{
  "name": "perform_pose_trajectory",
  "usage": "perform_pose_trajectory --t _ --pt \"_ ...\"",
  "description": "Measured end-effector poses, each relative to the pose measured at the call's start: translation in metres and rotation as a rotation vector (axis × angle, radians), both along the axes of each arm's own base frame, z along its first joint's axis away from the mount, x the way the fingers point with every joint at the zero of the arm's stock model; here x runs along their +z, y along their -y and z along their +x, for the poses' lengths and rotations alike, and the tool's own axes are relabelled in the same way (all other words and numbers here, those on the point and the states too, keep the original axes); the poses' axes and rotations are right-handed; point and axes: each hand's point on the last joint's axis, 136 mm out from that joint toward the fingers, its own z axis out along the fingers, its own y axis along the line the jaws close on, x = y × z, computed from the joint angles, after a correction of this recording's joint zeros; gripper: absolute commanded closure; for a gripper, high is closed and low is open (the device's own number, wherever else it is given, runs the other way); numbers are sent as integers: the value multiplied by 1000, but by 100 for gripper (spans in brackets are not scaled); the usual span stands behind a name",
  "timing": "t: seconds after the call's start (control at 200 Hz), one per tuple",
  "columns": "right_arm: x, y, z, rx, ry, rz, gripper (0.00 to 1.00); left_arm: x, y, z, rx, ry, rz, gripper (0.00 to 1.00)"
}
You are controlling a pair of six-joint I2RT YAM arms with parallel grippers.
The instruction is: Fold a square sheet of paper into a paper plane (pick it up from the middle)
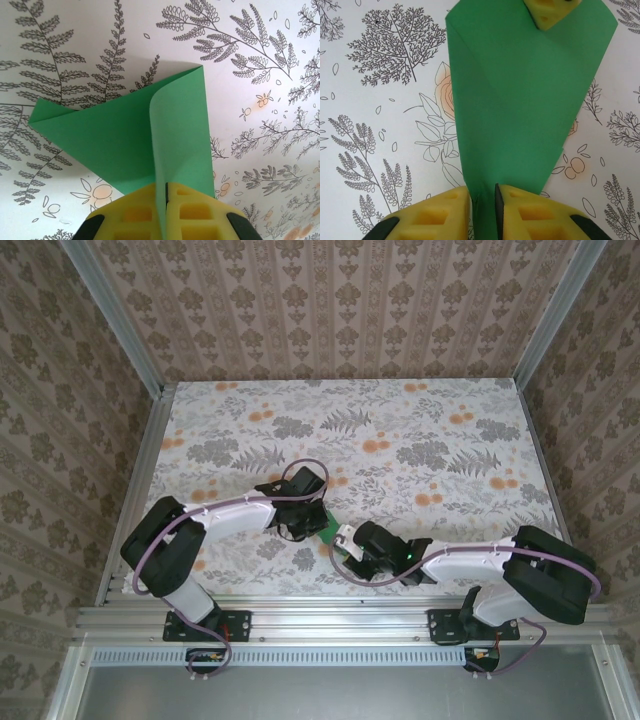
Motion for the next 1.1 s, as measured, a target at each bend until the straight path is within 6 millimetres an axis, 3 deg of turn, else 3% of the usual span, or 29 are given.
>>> perform_pose_trajectory --t 0.42,0.785,0.97,1.1 --pt "15 -12 12 -26 93 -12 68 -3 -1 -1 1 -12 13 100" --pt "7 -10 16 -62 98 -45 85 0 1 1 1 -6 7 100" --pt "8 -11 16 -88 80 -27 77 0 0 0 1 -11 14 99" --pt "10 -14 16 -104 68 -6 79 0 -1 0 2 -13 19 99"
